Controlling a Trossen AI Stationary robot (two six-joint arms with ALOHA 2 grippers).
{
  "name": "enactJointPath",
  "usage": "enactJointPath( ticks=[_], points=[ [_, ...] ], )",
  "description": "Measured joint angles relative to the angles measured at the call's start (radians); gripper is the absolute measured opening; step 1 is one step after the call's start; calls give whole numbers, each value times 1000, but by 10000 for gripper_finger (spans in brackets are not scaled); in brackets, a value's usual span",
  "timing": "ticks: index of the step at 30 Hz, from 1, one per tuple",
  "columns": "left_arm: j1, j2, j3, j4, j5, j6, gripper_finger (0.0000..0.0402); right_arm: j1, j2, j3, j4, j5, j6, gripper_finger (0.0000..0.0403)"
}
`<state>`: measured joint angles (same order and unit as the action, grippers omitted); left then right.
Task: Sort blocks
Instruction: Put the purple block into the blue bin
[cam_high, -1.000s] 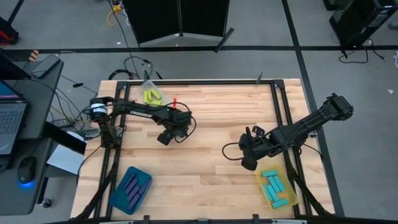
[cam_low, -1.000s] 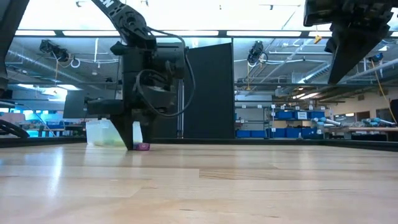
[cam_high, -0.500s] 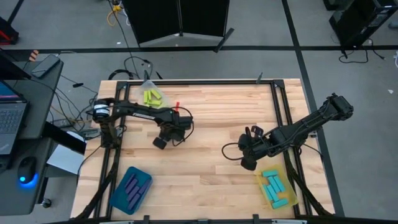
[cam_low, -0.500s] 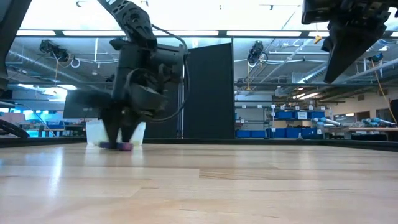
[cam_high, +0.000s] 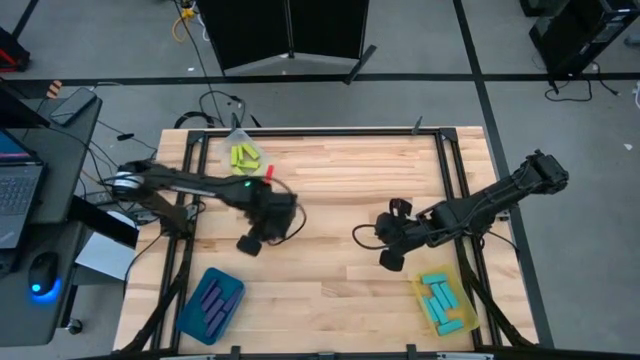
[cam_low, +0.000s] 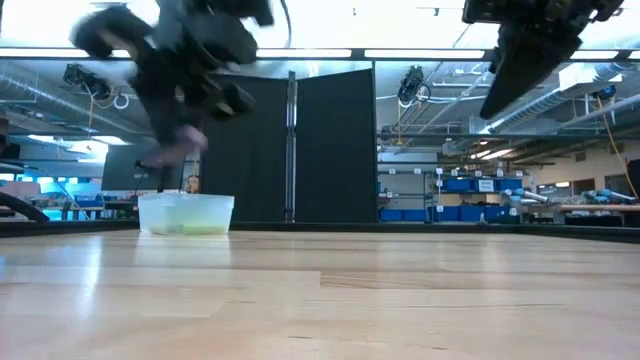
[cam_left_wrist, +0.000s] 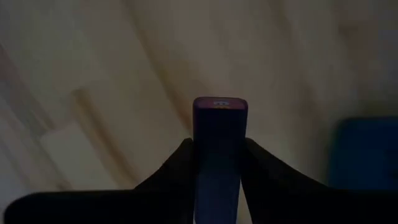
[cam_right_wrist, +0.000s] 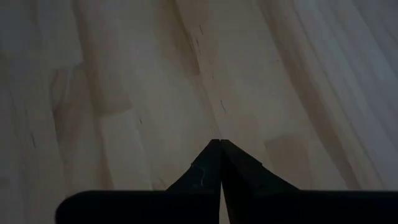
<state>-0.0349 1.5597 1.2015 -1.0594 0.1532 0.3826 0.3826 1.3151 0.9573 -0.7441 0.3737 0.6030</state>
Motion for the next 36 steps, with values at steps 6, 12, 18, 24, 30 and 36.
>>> enactJointPath(
  ticks=[6, 12, 18, 24, 30, 36],
  points=[
    [-202, -95, -12, -56, -1, -262, 100, -26, 9, 0, 79, 0, -93, 15],
    [-436, -114, -13, -50, 17, -606, 100, -37, 34, 0, 108, 0, -133, 12],
    [-621, -114, -14, -37, -37, -959, 100, -38, 74, 0, 143, -17, -136, 17],
    [-725, -178, -134, 148, -96, -1185, 100, -39, 107, 0, 193, -27, -170, 11],
    [-801, -276, -329, 283, -167, -1422, 100, -46, 108, 0, 222, -35, -196, 16],
    [-832, -303, -461, 343, -164, -1689, 100, -62, 108, 0, 229, -47, -207, 12]
  ],
)
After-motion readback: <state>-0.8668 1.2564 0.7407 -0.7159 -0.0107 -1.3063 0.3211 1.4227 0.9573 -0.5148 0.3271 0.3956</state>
